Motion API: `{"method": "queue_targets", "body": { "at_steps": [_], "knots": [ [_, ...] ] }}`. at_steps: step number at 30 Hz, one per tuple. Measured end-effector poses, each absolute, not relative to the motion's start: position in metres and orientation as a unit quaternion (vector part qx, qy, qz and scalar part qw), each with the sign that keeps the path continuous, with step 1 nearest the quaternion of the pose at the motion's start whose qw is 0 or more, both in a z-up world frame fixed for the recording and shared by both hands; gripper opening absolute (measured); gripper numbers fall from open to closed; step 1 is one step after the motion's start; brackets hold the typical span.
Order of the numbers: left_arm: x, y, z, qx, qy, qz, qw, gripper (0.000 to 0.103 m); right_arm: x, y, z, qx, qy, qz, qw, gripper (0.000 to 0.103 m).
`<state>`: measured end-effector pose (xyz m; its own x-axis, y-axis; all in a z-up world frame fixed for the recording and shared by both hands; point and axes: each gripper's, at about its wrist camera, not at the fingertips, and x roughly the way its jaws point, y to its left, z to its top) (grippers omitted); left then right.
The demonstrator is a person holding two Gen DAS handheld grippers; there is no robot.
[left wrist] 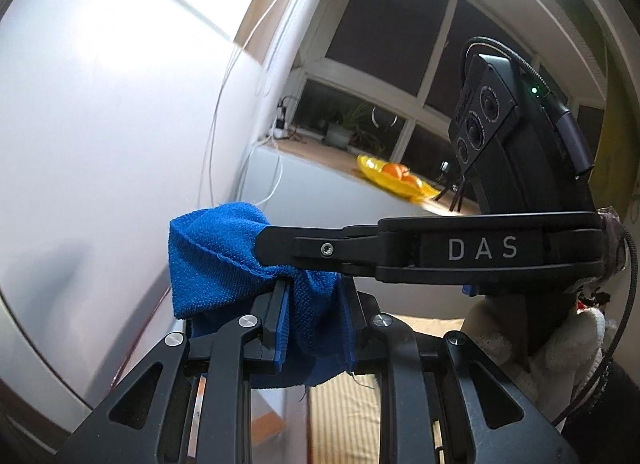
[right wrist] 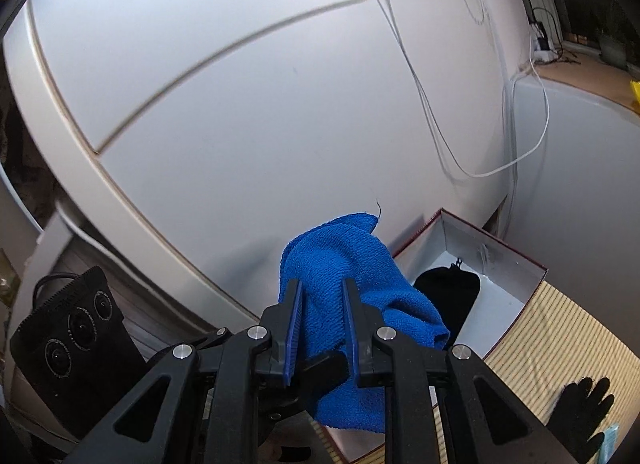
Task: Organize soft objects
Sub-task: 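Lower the towel into the box and open both grippers, then move both grippers back over the items on the bed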
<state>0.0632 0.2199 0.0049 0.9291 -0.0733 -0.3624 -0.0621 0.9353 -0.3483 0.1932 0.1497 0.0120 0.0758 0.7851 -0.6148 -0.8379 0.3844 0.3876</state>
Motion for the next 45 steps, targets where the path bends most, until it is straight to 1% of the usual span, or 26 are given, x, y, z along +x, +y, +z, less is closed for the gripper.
{"method": "queue_targets", "body": {
  "at_steps": [7, 13, 14, 15, 16, 17, 18, 19, 22, 26, 30, 33, 36, 42, 43, 44, 45],
  "knots": [
    [0.079, 0.231, -0.029, -0.203, 0.23, 0.003, 0.952, 0.02, 0.207, 0.167, -0.026, -0.047, 0.426, 0.535, 0.728, 0.018],
    [0.095, 0.236, -0.06, -0.213, 0.286, 0.019, 0.934, 0.02, 0.221, 0.172, -0.057, -0.059, 0.458, 0.496, 0.735, 0.018],
    [0.095, 0.237, -0.065, -0.214, 0.293, 0.024, 0.931, 0.022, 0.222, 0.17, -0.059, -0.058, 0.459, 0.49, 0.739, 0.021],
    [0.096, 0.237, -0.068, -0.214, 0.3, 0.027, 0.929, 0.025, 0.224, 0.167, -0.06, -0.056, 0.46, 0.485, 0.742, 0.025],
    [0.096, 0.237, -0.071, -0.214, 0.308, 0.034, 0.926, 0.036, 0.225, 0.165, -0.061, -0.054, 0.46, 0.482, 0.744, 0.035],
    [0.096, 0.238, -0.075, -0.216, 0.318, 0.045, 0.922, 0.05, 0.227, 0.163, -0.061, -0.051, 0.459, 0.481, 0.745, 0.041],
    [0.098, 0.239, -0.077, -0.219, 0.321, 0.049, 0.92, 0.054, 0.228, 0.16, -0.061, -0.049, 0.458, 0.478, 0.747, 0.042],
    [0.097, 0.24, -0.079, -0.221, 0.323, 0.053, 0.919, 0.055, 0.228, 0.157, -0.061, -0.048, 0.458, 0.477, 0.749, 0.042],
    [0.09, 0.241, -0.081, -0.228, 0.325, 0.058, 0.916, 0.056, 0.23, 0.148, -0.061, -0.043, 0.458, 0.475, 0.75, 0.043],
    [0.089, 0.24, -0.079, -0.237, 0.322, 0.055, 0.915, 0.056, 0.231, 0.13, -0.058, -0.033, 0.457, 0.468, 0.755, 0.048],
    [0.08, 0.232, -0.072, -0.238, 0.313, 0.044, 0.918, 0.056, 0.229, 0.099, -0.055, -0.022, 0.459, 0.46, 0.76, 0.049],
    [0.073, 0.222, -0.067, -0.233, 0.305, 0.034, 0.923, 0.056, 0.226, 0.069, -0.057, -0.009, 0.467, 0.462, 0.754, 0.056],
    [0.065, 0.208, -0.064, -0.227, 0.3, 0.021, 0.926, 0.056, 0.22, 0.029, -0.06, 0.005, 0.466, 0.459, 0.756, 0.056],
    [0.055, 0.17, -0.065, -0.207, 0.302, -0.021, 0.93, 0.056, 0.199, -0.069, -0.056, 0.018, 0.433, 0.42, 0.797, 0.056],
    [0.053, 0.163, -0.066, -0.205, 0.303, -0.028, 0.93, 0.056, 0.195, -0.087, -0.055, 0.023, 0.425, 0.41, 0.807, 0.058],
    [0.053, 0.155, -0.067, -0.203, 0.305, -0.036, 0.93, 0.056, 0.191, -0.104, -0.054, 0.029, 0.417, 0.403, 0.814, 0.064],
    [0.053, 0.148, -0.069, -0.202, 0.307, -0.045, 0.929, 0.056, 0.187, -0.121, -0.055, 0.035, 0.411, 0.392, 0.822, 0.067]
  ]
}}
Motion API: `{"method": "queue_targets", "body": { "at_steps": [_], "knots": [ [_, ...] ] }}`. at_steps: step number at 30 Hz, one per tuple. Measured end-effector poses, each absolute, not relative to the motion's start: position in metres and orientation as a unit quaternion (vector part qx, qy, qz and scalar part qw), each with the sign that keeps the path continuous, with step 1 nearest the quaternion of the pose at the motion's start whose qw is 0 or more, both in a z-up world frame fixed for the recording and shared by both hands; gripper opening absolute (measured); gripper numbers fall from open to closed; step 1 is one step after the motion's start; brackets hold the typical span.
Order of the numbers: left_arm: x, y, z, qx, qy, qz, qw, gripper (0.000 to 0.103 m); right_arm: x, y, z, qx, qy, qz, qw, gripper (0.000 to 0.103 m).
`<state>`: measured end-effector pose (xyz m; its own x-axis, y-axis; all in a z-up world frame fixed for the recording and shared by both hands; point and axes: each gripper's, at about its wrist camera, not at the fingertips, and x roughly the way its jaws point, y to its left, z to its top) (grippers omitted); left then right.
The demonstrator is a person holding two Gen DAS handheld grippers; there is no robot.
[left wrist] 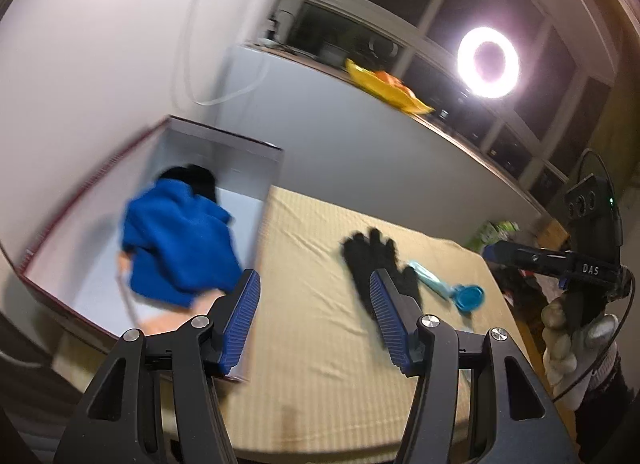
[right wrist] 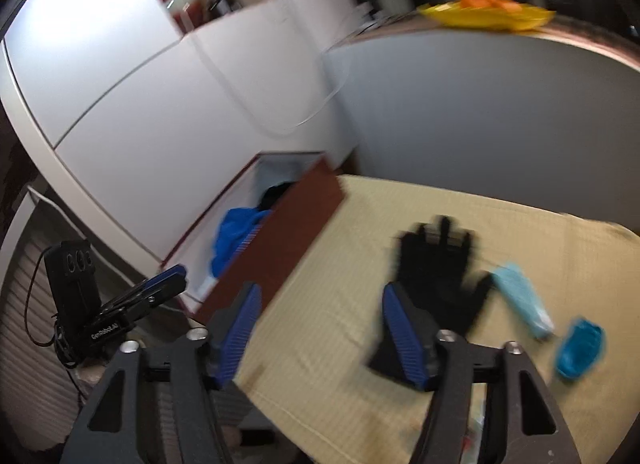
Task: Organize soft objects
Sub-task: 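Move both grippers back over the items on the bed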
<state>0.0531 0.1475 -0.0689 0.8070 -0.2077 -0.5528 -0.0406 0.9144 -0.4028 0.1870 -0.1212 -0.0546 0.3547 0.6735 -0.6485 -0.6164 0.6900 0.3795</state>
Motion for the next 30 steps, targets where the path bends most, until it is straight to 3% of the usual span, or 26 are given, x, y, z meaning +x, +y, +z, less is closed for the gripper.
{"method": "queue_targets", "body": {
  "at_steps": [12, 15, 30],
  "knots": [
    [0.07, 0.042, -0.104, -0.142, 0.373, -0.158, 0.903, 0.057, 0.142, -0.253, -0.116, 0.056, 0.438, 0.275, 0.854, 0.069],
    [0.076, 0.016, -0.11, -0.119, 0.383, -0.184, 0.897, 0.065, 0.137, -0.263, -0.133, 0.048, 0.451, 0.26, 0.853, 0.069],
    [0.102, -0.07, -0.15, -0.004, 0.444, -0.252, 0.86, 0.066, 0.127, -0.243, -0.186, -0.055, 0.461, 0.239, 0.853, 0.069]
  ]
}}
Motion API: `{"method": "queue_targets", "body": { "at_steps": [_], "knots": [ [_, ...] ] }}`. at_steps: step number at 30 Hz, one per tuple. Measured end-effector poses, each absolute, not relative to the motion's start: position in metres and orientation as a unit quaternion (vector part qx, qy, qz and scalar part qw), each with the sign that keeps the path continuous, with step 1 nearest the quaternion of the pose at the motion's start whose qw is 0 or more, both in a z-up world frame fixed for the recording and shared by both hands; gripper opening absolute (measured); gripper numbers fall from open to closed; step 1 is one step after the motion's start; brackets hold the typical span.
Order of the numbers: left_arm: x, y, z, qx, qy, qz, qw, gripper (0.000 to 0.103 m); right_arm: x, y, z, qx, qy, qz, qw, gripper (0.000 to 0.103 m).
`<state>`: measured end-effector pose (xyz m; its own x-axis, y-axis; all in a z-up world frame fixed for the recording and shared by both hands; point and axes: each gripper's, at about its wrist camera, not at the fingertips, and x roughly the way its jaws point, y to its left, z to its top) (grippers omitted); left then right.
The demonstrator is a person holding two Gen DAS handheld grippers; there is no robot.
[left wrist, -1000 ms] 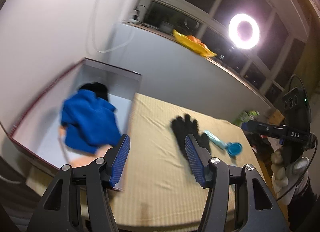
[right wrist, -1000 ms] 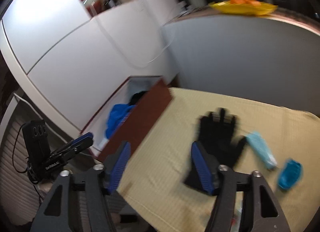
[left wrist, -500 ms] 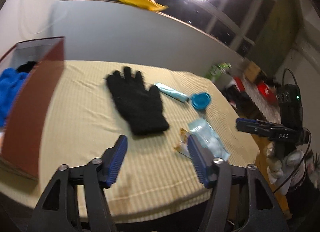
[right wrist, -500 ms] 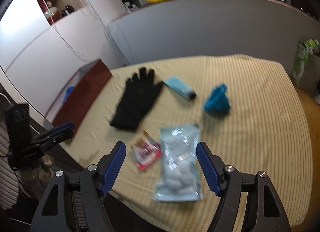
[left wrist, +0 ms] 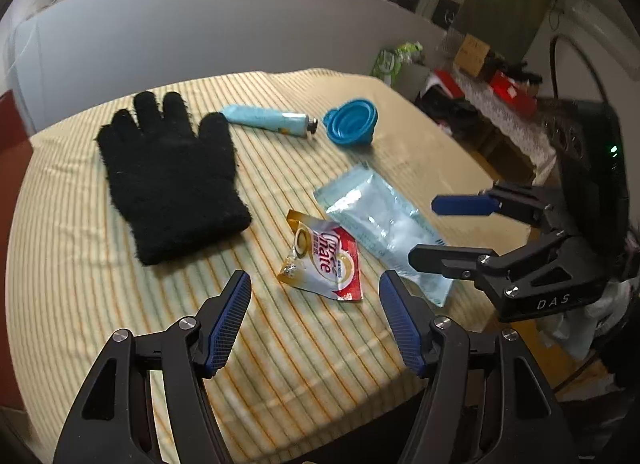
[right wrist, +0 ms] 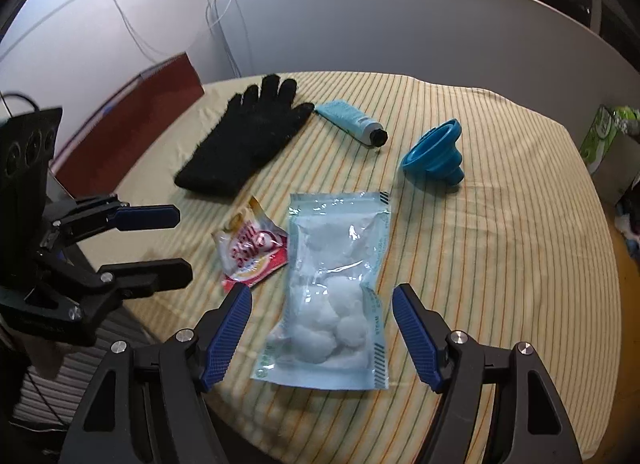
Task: Organize soft objects
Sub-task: 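Move both grippers back over the items on the bed, then close the left gripper on the Coffee-mate sachet while the right gripper lowers to the cotton-ball bag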
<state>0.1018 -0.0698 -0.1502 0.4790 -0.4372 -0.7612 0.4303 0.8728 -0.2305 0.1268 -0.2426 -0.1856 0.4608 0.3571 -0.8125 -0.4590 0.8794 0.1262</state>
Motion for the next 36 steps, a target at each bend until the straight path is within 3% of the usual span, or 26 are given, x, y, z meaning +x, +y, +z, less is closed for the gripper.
{"method": "queue_targets", "body": {
  "at_steps": [14, 28, 33, 36],
  "knots": [
    [0.109, -0.101, -0.162, 0.093, 0.441, -0.25, 0.857, 0.066, 0.133, -0.24, -0.201, -0.087, 0.478, 0.254, 0.836, 0.07],
    [0.122, -0.105, -0.172, 0.11, 0.436, -0.242, 0.86, 0.068, 0.146, -0.231, -0.214, -0.103, 0.487, 0.262, 0.826, 0.07],
    [0.122, -0.103, -0.172, 0.108, 0.433, -0.245, 0.86, 0.063, 0.147, -0.234, -0.217, -0.104, 0.492, 0.271, 0.82, 0.07],
    [0.122, -0.106, -0.171, 0.108, 0.432, -0.252, 0.859, 0.047, 0.148, -0.232, -0.218, -0.104, 0.495, 0.27, 0.819, 0.069]
  ]
}}
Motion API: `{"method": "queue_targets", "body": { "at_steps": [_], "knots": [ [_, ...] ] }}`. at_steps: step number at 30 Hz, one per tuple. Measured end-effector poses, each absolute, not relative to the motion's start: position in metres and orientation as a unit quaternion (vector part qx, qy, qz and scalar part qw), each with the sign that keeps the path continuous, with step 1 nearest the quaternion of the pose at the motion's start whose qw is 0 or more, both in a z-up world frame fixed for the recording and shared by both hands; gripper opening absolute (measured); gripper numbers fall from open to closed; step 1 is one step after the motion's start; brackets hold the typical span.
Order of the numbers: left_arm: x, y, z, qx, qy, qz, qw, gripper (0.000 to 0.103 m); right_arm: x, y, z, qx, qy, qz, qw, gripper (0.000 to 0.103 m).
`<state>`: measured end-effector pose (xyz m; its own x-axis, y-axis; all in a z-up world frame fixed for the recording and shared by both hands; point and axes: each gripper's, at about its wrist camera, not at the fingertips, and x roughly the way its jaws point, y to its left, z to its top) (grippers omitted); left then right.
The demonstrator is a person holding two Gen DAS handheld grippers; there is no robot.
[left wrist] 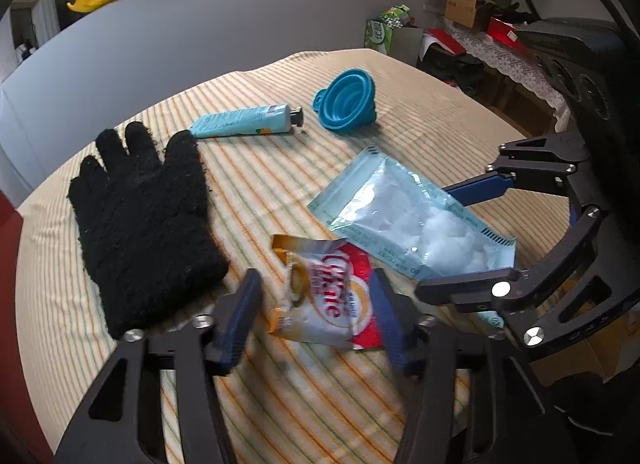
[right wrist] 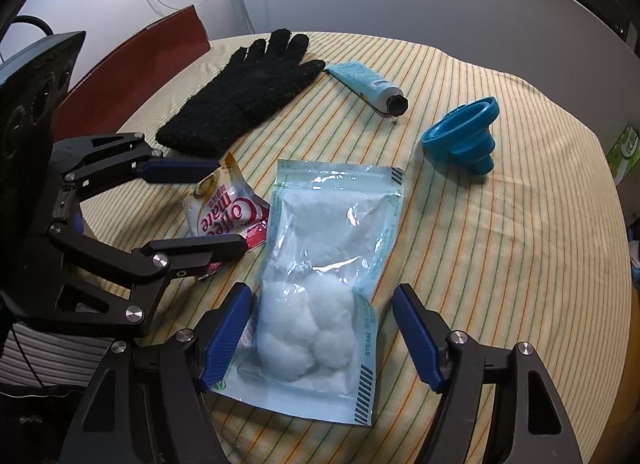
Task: Organize soft objects
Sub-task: 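Close the left gripper on the Coffee-mate sachet while the right gripper lowers to the cotton-ball bag, then close the right gripper on the cotton-ball bag, then carry the sachet and cotton-ball bag over the box with both grippers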
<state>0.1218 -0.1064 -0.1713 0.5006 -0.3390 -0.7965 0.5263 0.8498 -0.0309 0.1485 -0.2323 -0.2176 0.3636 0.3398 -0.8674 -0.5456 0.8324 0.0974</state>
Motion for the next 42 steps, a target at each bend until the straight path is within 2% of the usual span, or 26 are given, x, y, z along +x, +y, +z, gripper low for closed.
{"method": "queue_targets", "body": {
  "at_steps": [4, 5, 8, 14, 28, 42],
  "knots": [
    [0.122, -0.107, -0.171, 0.106, 0.43, -0.25, 0.861, 0.04, 0.147, -0.231, -0.217, -0.099, 0.497, 0.278, 0.816, 0.055],
    [0.122, -0.106, -0.171, 0.103, 0.429, -0.246, 0.863, 0.033, 0.147, -0.23, -0.217, -0.099, 0.498, 0.282, 0.814, 0.051],
    [0.123, -0.1, -0.171, 0.086, 0.432, -0.247, 0.863, 0.029, 0.145, -0.229, -0.216, -0.098, 0.5, 0.286, 0.811, 0.044],
    [0.115, -0.102, -0.171, 0.093, 0.422, -0.24, 0.87, 0.027, 0.143, -0.23, -0.214, -0.09, 0.503, 0.281, 0.813, 0.037],
    [0.104, -0.072, -0.16, 0.03, 0.419, -0.226, 0.879, 0.025, 0.135, -0.241, -0.197, -0.06, 0.488, 0.267, 0.829, 0.035],
    [0.074, 0.005, -0.101, -0.026, 0.363, -0.158, 0.918, 0.025, 0.139, -0.195, -0.14, -0.069, 0.445, 0.325, 0.832, 0.035]
  ]
}}
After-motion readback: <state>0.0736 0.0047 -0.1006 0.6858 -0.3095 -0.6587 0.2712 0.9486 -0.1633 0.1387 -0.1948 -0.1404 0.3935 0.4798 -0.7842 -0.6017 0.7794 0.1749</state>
